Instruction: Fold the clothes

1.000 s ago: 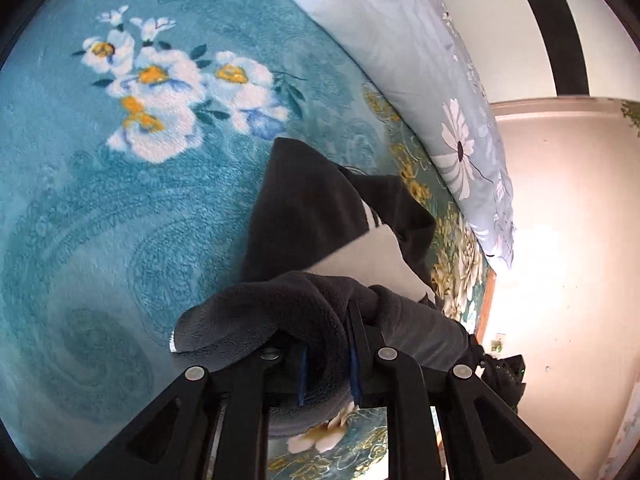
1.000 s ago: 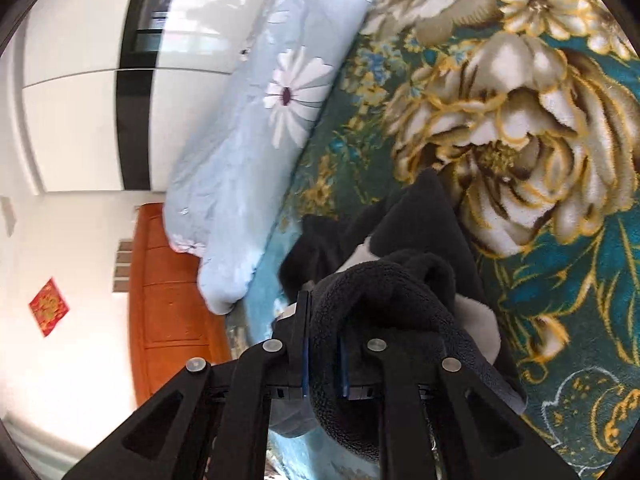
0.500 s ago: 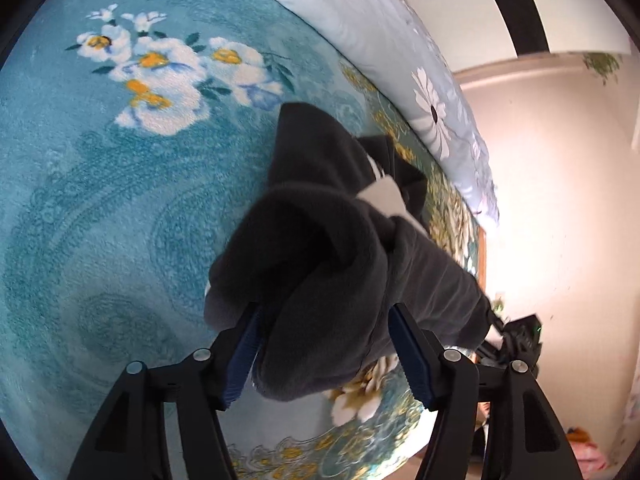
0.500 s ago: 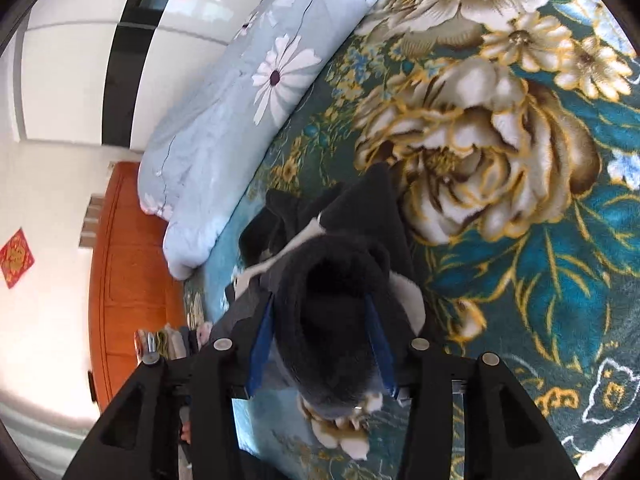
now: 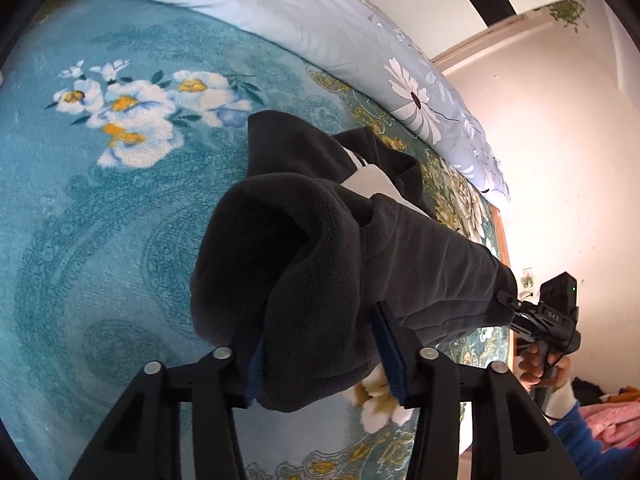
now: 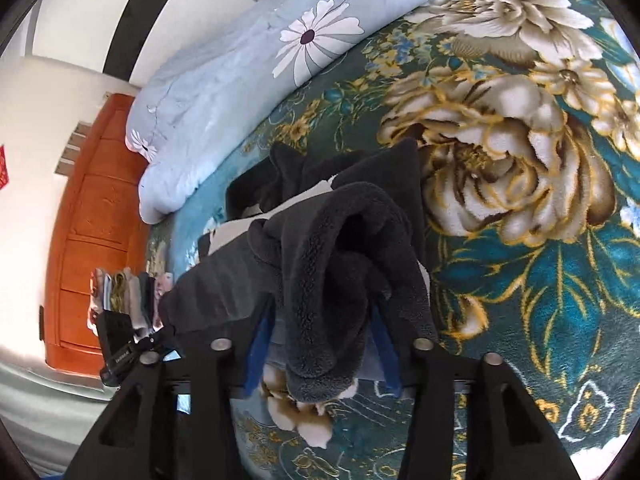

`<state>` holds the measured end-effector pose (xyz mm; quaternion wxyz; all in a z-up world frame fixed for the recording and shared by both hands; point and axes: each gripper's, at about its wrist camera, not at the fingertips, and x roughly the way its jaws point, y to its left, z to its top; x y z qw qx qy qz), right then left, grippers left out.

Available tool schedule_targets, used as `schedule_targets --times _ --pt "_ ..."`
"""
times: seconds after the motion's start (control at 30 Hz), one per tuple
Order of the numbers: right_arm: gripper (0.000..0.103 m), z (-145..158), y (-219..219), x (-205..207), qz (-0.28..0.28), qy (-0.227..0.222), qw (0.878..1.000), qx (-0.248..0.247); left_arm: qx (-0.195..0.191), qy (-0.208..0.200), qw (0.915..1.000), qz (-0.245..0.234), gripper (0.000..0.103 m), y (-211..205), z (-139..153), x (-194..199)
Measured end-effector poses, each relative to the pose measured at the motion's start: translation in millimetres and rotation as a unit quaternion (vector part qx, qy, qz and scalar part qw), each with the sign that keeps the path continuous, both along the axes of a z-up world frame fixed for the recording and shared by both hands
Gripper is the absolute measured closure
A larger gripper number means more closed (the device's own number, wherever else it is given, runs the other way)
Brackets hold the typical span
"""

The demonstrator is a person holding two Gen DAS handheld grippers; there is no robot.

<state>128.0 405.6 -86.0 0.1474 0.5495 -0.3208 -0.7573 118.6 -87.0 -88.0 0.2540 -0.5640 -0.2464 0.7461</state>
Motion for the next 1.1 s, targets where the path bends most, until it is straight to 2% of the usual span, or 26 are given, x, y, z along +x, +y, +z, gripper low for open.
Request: schedule_targets --times 0.03,0.07,0.1,0.23,0.37,0.43,0.47,0.53,0.6,0.7,0.77,0.8,0.83,0.87,0.9,0.93,0.97,1.1 --pt "0.081 -0.6 0.6 1.0 0.002 -0.002 1.0 -0.001 -0.002 0.004 1.0 -0.005 0.066 0.5 2.9 1.8" --pt "0.085 -1.1 1.2 2.0 0.004 -0.004 1.0 -0.003 -0.004 0.008 0.9999 -0.01 0.082 0.9 5.7 3.7" --pt "0.087 -1.7 1.8 3.0 0.005 -0.006 1.0 -0.004 -0.006 0.012 0.9998 -0.016 0.089 1.4 8.6 5.5" --pt "0.09 13.7 -5.5 15.6 0.051 0.006 0.998 -0.032 -0.012 0.025 0.9989 -0.036 0.091 2.5 20.4 13.7" --pt "0.091 40.5 -13.6 50.0 0.121 0.025 0.99 -0.063 0.038 -0.01 0.9978 -0.054 0.092 -14.7 41.0 44.9" --pt "0.091 51.0 -10.5 66.3 0.13 0.033 0.986 -0.098 0.063 -0.027 0.9957 -0.062 0.092 -23.4 51.3 60.5" --pt "0.091 55.5 -7.0 72.9 0.127 0.04 0.983 -0.124 0.076 -0.036 0.9944 -0.064 0.093 -27.8 56.0 66.4" --pt "0.091 60.0 1.4 76.0 0.106 0.057 0.978 -0.171 0.105 -0.054 0.9923 -0.038 0.093 -38.4 59.6 55.5" --pt "0.091 58.7 11.6 66.9 0.064 0.077 0.972 -0.213 0.127 -0.068 0.9896 0.003 0.093 -43.3 52.8 24.5" --pt "0.091 33.3 20.8 24.8 -0.024 0.068 0.968 -0.242 0.148 -0.091 0.9821 0.072 0.092 -47.3 35.7 -29.1" --pt "0.089 13.6 26.7 -1.0 -0.09 0.045 0.965 -0.243 0.164 -0.107 0.9734 0.119 0.085 -50.3 23.9 -63.9" --pt "0.088 1.6 31.2 -12.0 -0.131 0.028 0.96 -0.246 0.181 -0.12 0.9646 0.149 0.079 -54.0 16.0 -73.8" --pt "0.086 -7.8 35.4 -17.4 -0.165 0.017 0.953 -0.252 0.197 -0.124 0.9564 0.177 0.058 -58.1 11.3 -77.7" --pt "0.079 -14.6 37.5 -20.8 -0.185 0.013 0.949 -0.256 0.212 -0.127 0.9473 0.204 0.039 -62.4 7.0 -80.9" --pt "0.074 -18.5 37.3 -22.9 -0.193 0.012 0.947 -0.258 0.225 -0.127 0.9378 0.232 0.035 -66.8 5.2 -80.6" --pt "0.062 -22.0 36.8 -24.9 -0.198 0.012 0.945 -0.261 0.238 -0.123 0.9335 0.238 0.035 -68.7 4.5 -81.8" --pt "0.059 -25.6 36.3 -26.9 -0.204 0.011 0.943 -0.263 0.242 -0.119 0.9339 0.235 0.035 -70.3 5.6 -82.4" --pt "0.051 -17.1 50.7 -17.9 -0.236 0.039 0.936 -0.26 0.135 -0.094 0.9633 0.212 0.035 -72.6 5.4 -53.6"
